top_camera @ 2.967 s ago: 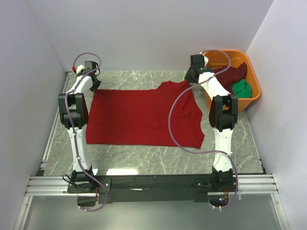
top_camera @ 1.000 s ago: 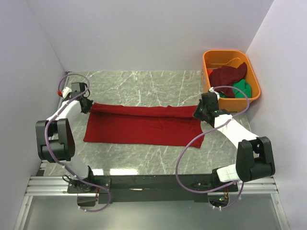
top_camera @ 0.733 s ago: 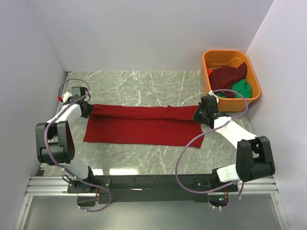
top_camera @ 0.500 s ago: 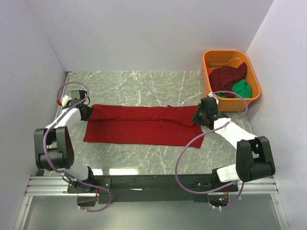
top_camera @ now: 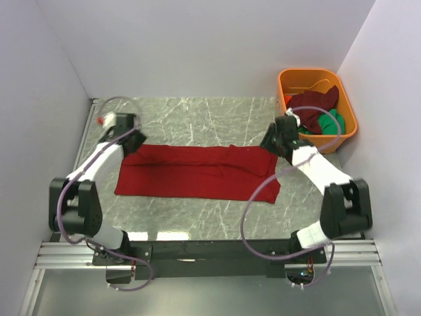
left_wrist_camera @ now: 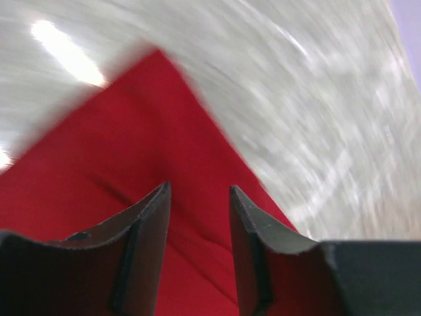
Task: Fold and stack the t-shirts
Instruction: Fold the tshirt
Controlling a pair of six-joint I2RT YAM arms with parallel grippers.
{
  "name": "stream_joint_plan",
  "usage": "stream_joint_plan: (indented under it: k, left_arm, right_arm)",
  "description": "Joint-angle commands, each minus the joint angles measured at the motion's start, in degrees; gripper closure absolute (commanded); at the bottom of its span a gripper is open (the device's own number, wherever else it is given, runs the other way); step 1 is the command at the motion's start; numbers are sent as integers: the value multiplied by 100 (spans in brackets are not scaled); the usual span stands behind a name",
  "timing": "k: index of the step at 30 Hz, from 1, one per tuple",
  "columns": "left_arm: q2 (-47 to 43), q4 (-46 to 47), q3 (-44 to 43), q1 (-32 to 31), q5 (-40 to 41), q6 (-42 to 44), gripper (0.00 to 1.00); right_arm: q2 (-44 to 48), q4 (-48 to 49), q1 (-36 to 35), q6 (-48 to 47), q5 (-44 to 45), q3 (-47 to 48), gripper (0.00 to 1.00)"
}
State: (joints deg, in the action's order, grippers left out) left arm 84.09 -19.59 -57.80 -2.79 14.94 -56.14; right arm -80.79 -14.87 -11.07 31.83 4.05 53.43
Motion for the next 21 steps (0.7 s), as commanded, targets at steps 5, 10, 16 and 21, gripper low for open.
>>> stream_joint_plan:
  k: [5,10,16,21]
  left_arm:
    - [976,333,-1048,-1310,-605,727,53]
    - [1539,272,-1374,-1716,-967,851,54]
    - [1347,492,-856,-1752,-993,560,55]
    - [1092,421,-663,-1752,-844,499,55]
  right_arm:
    - [-1657,2,-97,-283,-527,1449,48]
    - [-2781,-576,-764,-476,-81,2785,48]
    - [-3652,-1025,-1222,-380,613,3682,48]
    - [-3882,-1079,-1363,-275,973,3763,50]
